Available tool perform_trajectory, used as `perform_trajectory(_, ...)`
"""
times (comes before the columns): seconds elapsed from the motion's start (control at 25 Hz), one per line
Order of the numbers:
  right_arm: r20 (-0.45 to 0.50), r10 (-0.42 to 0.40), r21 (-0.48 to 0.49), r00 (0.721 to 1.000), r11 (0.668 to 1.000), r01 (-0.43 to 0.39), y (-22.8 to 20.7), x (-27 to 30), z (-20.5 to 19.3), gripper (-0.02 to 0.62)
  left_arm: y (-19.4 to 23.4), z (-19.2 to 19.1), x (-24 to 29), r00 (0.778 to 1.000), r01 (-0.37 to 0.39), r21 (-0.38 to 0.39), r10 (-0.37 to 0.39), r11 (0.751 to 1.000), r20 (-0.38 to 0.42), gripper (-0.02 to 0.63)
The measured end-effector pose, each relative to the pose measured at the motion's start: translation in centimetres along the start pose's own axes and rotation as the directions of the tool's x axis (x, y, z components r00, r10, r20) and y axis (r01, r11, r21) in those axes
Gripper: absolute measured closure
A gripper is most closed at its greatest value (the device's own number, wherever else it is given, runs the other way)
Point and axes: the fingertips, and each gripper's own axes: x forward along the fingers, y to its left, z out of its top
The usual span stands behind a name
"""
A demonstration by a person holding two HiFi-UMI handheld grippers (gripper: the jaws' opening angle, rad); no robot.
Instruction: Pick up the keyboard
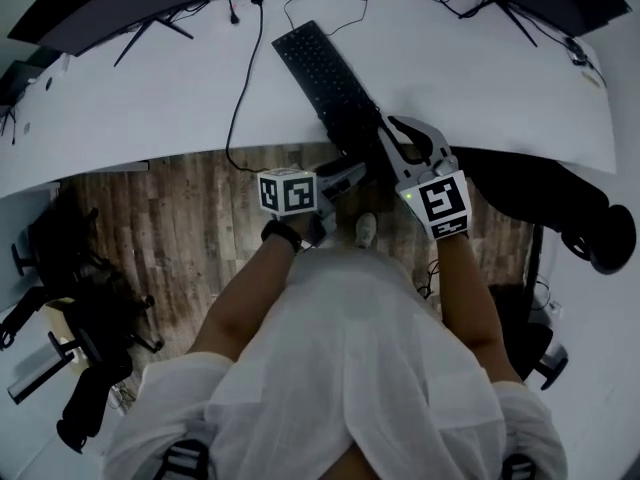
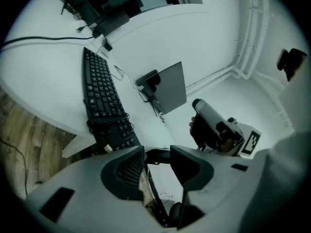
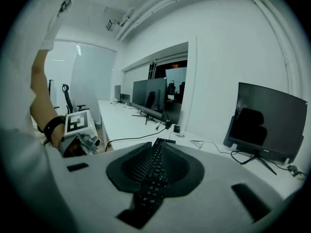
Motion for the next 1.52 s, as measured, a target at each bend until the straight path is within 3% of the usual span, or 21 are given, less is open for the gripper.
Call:
perform_trajectory(0.16, -0.021, 0.065, -0.038, 0.998, 0.997, -0.066, 0.3, 0.6, -0.8, 0.532, 2.6, -2.3, 0.8, 1.000, -0.006, -0.153, 0.009, 0.988, 0.023, 0.448)
perform_trajectory(0.28, -0.036, 0.090, -0.056, 0.995, 0.994, -0.092, 0.3, 0.8, -1.2, 0.531, 4.4, -3.0, 1.4, 0.999, -0.014, -0.220, 0.023, 0.975, 0.036, 0.441)
perform_trajectory(0.36, -0.044, 0.098, -0.063, 0.994, 0.993, -0.100, 0.3, 0.9, -1.3, 0.531, 5.4, -3.2, 1.8, 0.999, -0.006, -0.260, 0.016, 0.966, 0.037, 0.403)
perform_trajectory(0.48, -0.051, 0.101, -0.065, 0.994, 0.992, -0.104, 0.3, 1.1, -1.2, 0.529, 5.5, -3.0, 1.9, 0.997, 0.078, -0.337, -0.068, 0.938, 0.041, 0.416)
perform_trajectory(0.56, -0.059, 0.096, -0.066, 0.994, 0.993, -0.100, 0.1, 1.3, -1.3, 0.529, 5.3, -2.6, 1.3, 0.991, 0.131, -0.377, -0.121, 0.917, 0.051, 0.377)
perform_trajectory(0.8, -0.082, 0.080, -0.050, 0.993, 0.995, -0.084, -0.3, 2.1, -2.2, 0.528, 7.9, -3.8, 1.8, 0.995, 0.088, -0.378, -0.097, 0.922, -0.003, 0.353)
perform_trajectory(1.0, -0.109, 0.086, -0.059, 0.990, 0.994, -0.092, 0.1, 2.4, -2.8, 0.525, 6.9, -3.5, 5.2, 0.983, 0.178, -0.419, -0.182, 0.890, 0.031, 0.331)
perform_trajectory(1.52, -0.175, 0.063, -0.045, 0.982, 0.996, -0.072, -1.3, 1.2, -6.3, 0.525, 6.4, -2.9, 9.9, 0.949, 0.310, -0.462, -0.302, 0.831, 0.092, 0.333)
